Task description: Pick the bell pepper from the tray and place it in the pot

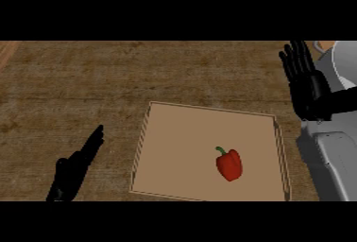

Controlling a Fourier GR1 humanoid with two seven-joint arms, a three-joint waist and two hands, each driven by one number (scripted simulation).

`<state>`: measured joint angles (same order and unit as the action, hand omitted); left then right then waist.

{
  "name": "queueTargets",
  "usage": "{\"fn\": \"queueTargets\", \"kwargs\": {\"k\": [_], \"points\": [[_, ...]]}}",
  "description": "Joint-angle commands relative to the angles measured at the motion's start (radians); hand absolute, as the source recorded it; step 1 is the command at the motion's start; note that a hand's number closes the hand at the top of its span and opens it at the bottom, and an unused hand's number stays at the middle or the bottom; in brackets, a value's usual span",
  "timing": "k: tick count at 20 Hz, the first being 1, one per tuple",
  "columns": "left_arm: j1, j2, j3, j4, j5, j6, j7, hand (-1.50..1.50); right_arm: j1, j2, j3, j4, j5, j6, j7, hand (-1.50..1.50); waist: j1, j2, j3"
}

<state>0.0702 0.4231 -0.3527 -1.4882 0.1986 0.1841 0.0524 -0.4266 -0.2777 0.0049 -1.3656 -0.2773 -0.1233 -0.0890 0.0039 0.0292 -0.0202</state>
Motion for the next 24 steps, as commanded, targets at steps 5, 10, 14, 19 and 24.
{"fn": "queueTargets", "kwargs": {"k": [5, 10, 14, 19, 24], "points": [[-0.201, -0.043, 0.142, -0.103, 0.046, 0.057, -0.080, 0.00, -0.160, -0.047, 0.155, -0.007, -0.161, 0.506, -0.002, 1.50, 0.096, -0.021, 0.024], [-0.292, -0.100, 0.194, -0.109, 0.085, 0.100, -0.081, 0.00, -0.148, -0.288, 0.207, 0.066, 0.113, 0.674, -0.299, -1.50, 0.036, -0.003, 0.025], [-0.321, -0.055, 0.251, -0.082, 0.120, 0.061, -0.071, 0.00, -0.152, -0.353, 0.226, 0.102, 0.207, 0.795, -0.611, -1.50, 0.038, -0.002, 0.026], [-0.355, -0.092, 0.240, -0.059, 0.099, 0.092, -0.070, 0.00, -0.191, -0.440, 0.297, 0.159, 0.417, 0.741, -0.837, -1.50, 0.036, -0.008, 0.024], [-0.356, -0.060, 0.281, -0.044, 0.128, 0.057, -0.049, 0.00, -0.179, -0.524, 0.436, 0.119, 0.579, 0.644, -0.880, -1.50, 0.017, -0.021, 0.022]]}}
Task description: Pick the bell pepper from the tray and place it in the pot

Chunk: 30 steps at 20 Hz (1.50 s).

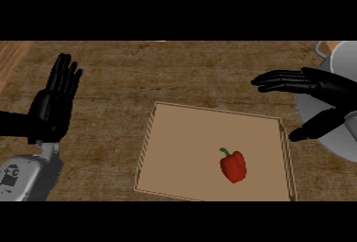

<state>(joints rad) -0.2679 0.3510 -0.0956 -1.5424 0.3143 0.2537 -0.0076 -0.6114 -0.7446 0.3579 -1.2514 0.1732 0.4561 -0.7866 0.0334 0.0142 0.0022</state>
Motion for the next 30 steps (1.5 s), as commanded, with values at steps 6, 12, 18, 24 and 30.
{"fn": "queueTargets", "kwargs": {"k": [6, 12, 18, 24, 30], "points": [[0.021, -0.013, 0.025, -0.003, -0.012, 0.003, -0.002, 0.00, -0.043, -0.005, 0.192, -0.081, 0.222, 0.023, -0.045, -1.50, -0.021, -0.014, -0.003], [0.008, -0.014, 0.049, 0.045, -0.023, -0.043, -0.030, 0.00, -0.034, 0.053, 0.249, -0.052, 0.334, 0.004, 0.025, -1.50, -0.023, -0.012, -0.003], [-0.081, -0.061, 0.043, 0.085, -0.077, -0.001, -0.001, 0.00, -0.016, 0.059, 0.231, -0.069, 0.371, 0.075, 0.064, -1.50, -0.034, -0.012, -0.002], [0.026, -0.051, 0.072, -0.006, -0.063, -0.049, 0.024, 0.00, 0.084, 0.143, 0.257, -0.103, 0.473, 0.020, 0.077, -1.50, -0.031, -0.015, -0.002], [0.035, -0.016, 0.145, 0.016, -0.039, -0.118, 0.015, 0.00, 0.140, 0.183, 0.228, -0.131, 0.514, -0.015, 0.034, -1.50, -0.031, -0.015, -0.002]]}}
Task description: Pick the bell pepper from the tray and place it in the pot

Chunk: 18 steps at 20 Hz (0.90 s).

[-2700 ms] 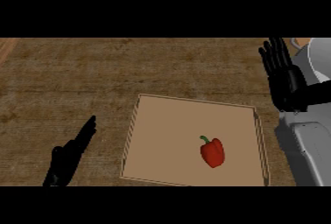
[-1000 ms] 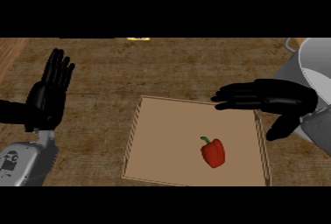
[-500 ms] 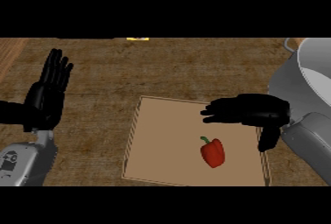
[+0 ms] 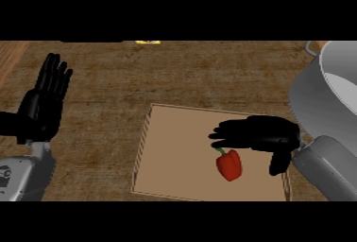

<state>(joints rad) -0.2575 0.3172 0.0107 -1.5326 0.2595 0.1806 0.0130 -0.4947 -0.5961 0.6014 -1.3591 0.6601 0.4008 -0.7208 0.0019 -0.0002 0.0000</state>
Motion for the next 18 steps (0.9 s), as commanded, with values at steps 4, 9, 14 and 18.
{"fn": "queueTargets", "kwargs": {"k": [4, 9, 14, 18], "points": [[-0.031, -0.047, 0.000, 0.041, -0.055, 0.003, -0.006, 0.00, 0.032, 0.102, -0.017, -0.008, 0.123, 0.023, 0.029, -1.50, -0.001, 0.000, 0.000], [-0.047, -0.048, 0.025, 0.020, -0.050, -0.019, 0.032, 0.00, 0.024, 0.157, -0.058, 0.107, 0.222, -0.035, 0.017, -1.50, 0.002, 0.001, 0.000], [0.004, -0.103, 0.005, -0.005, -0.075, -0.006, 0.011, 0.00, 0.097, 0.224, -0.034, 0.102, 0.294, -0.057, 0.029, -1.50, 0.001, 0.000, 0.000], [-0.026, -0.068, 0.053, -0.008, -0.073, -0.045, 0.035, 0.00, 0.100, 0.229, -0.081, 0.116, 0.334, -0.034, -0.040, -1.50, 0.000, 0.000, 0.000]]}}
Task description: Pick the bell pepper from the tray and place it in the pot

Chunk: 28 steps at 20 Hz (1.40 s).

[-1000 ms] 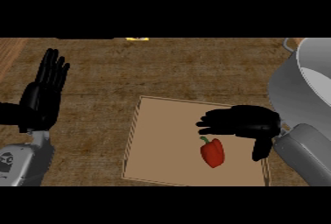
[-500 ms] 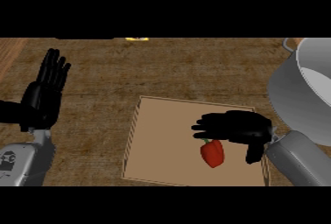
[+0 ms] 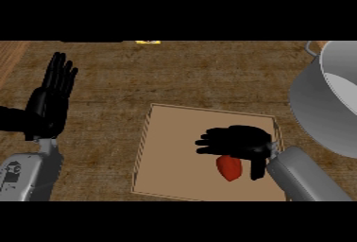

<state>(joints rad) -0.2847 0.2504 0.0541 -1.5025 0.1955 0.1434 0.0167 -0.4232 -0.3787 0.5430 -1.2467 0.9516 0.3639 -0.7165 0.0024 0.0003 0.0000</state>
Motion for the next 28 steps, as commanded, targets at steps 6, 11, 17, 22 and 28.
{"fn": "queueTargets", "kwargs": {"k": [6, 11, 17, 22, 28], "points": [[-0.048, 0.017, 0.050, 0.035, -0.008, -0.036, 0.019, 0.00, 0.067, 0.088, 0.003, 0.005, 0.100, 0.006, -0.017, -1.50, -0.005, 0.000, 0.000], [0.036, -0.044, -0.005, -0.009, -0.043, -0.011, -0.030, 0.00, 0.063, 0.113, 0.057, 0.105, 0.145, -0.176, -0.179, 1.50, 0.002, 0.001, 0.000], [-0.003, -0.026, 0.030, 0.011, -0.028, -0.024, -0.005, 0.00, 0.075, 0.131, 0.052, 0.086, 0.184, -0.192, -0.189, 1.50, -0.002, 0.000, 0.000], [-0.003, -0.024, 0.018, -0.047, -0.045, -0.004, 0.044, 0.00, 0.122, 0.115, -0.015, -0.013, 0.161, -0.214, -0.170, 1.50, -0.007, -0.002, 0.000], [-0.004, -0.015, 0.040, -0.044, -0.026, -0.027, 0.038, 0.00, 0.125, 0.061, -0.171, -0.177, 0.061, -0.132, -0.156, 1.50, -0.012, -0.003, 0.000]]}}
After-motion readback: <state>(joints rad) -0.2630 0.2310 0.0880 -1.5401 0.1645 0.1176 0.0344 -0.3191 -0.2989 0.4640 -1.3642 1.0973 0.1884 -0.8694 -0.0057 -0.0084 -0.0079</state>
